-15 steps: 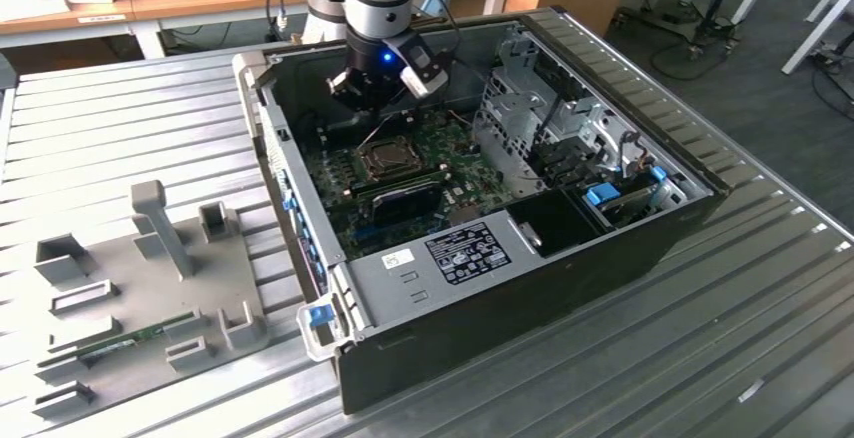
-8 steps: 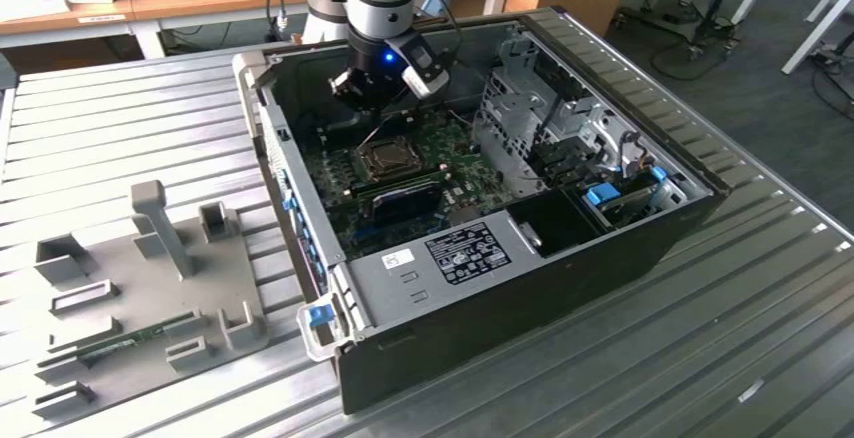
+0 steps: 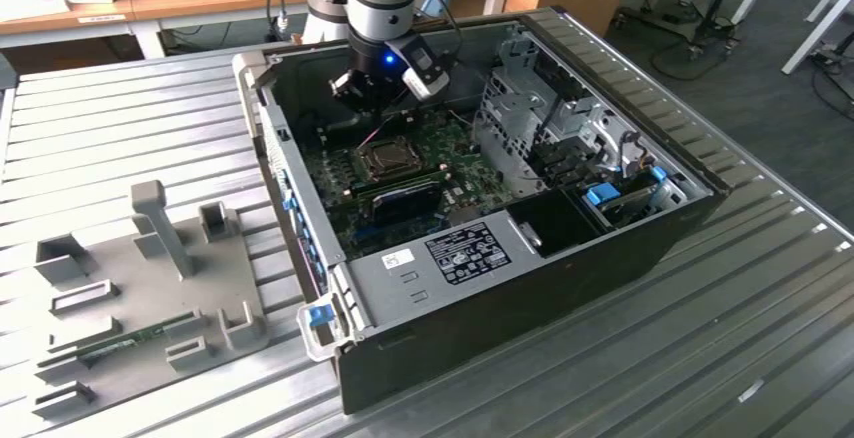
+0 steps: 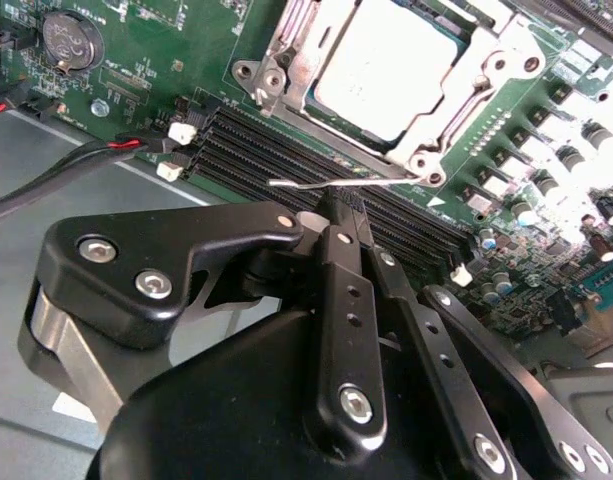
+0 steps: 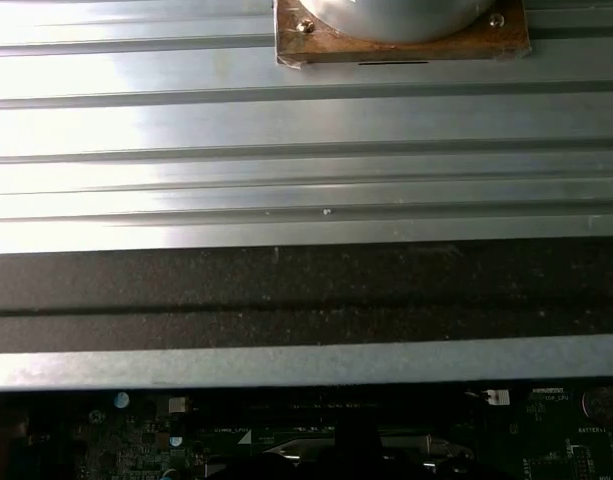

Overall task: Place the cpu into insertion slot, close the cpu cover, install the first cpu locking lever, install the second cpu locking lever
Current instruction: 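Install the first cpu locking lever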

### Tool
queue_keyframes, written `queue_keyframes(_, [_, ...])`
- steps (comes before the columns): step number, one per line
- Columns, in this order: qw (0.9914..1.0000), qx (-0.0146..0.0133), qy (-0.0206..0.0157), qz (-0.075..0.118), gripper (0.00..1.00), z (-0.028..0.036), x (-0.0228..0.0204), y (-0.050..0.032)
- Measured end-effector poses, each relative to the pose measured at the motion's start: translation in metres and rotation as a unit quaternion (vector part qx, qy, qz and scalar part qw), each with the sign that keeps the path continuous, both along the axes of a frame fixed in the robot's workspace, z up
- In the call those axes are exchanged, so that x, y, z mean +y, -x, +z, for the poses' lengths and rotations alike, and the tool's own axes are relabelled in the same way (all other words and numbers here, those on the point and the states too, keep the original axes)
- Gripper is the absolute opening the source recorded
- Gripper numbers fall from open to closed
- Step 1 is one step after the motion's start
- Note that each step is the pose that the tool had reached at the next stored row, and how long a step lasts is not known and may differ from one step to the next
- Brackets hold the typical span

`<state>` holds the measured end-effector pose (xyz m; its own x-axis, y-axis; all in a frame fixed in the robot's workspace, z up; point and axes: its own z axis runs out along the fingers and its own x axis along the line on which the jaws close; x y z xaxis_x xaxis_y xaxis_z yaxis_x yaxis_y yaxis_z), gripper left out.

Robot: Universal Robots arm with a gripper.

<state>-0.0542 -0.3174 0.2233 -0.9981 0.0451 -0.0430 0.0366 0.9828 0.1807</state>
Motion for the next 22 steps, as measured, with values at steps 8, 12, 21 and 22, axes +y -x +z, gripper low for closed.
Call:
queue_keyframes(8, [1.00000,-0.0001,-0.0001,0.000,0.11,-0.0025,0.0000,-0.0025])
queue_keyframes(12, [1.00000,-0.0001,-0.0001,0.000,0.11,-0.0046,0.0000,-0.0036])
queue_keyframes(21, [1.00000,0.0000,0.0000,0.000,0.11,-0.0060,0.0000,-0.0042])
queue_keyframes(22, [1.00000,0.0000,0.0000,0.000,0.11,-0.0060,0.0000,-0.0042])
